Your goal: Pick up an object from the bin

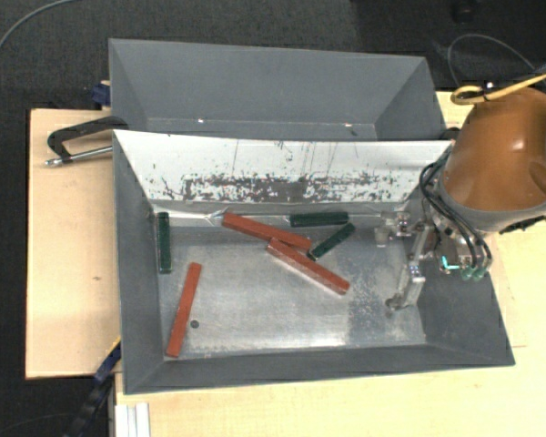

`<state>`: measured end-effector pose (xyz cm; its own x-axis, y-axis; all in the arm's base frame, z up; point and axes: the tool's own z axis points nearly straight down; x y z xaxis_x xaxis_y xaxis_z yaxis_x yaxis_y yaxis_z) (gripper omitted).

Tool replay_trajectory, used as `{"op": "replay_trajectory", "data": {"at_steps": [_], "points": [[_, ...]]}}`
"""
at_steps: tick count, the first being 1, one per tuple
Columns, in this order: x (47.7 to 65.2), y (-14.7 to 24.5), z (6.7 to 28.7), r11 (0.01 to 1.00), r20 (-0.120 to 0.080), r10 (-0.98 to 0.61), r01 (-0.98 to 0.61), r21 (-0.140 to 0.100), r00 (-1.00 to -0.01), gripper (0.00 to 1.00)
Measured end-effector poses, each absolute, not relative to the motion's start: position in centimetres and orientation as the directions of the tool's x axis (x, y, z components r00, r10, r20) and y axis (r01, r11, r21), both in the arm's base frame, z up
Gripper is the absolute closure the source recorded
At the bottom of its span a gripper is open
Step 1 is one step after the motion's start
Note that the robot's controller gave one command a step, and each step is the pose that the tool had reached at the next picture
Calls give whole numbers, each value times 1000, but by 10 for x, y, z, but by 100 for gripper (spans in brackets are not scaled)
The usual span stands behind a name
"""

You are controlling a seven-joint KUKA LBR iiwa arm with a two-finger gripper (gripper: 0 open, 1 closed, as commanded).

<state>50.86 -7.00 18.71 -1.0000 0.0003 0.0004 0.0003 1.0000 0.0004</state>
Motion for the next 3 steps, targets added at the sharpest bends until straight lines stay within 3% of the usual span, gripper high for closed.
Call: {"op": "replay_trajectory", "data": {"at_steps": [1, 2, 3], "points": [[505, -55, 70, 969, 3, 245, 245, 1, -969, 0], [504, -31, 70, 924, 3, 382, 382, 2, -924, 0], [504, -32, 70, 924, 1, 383, 383, 1, -924, 100]]}}
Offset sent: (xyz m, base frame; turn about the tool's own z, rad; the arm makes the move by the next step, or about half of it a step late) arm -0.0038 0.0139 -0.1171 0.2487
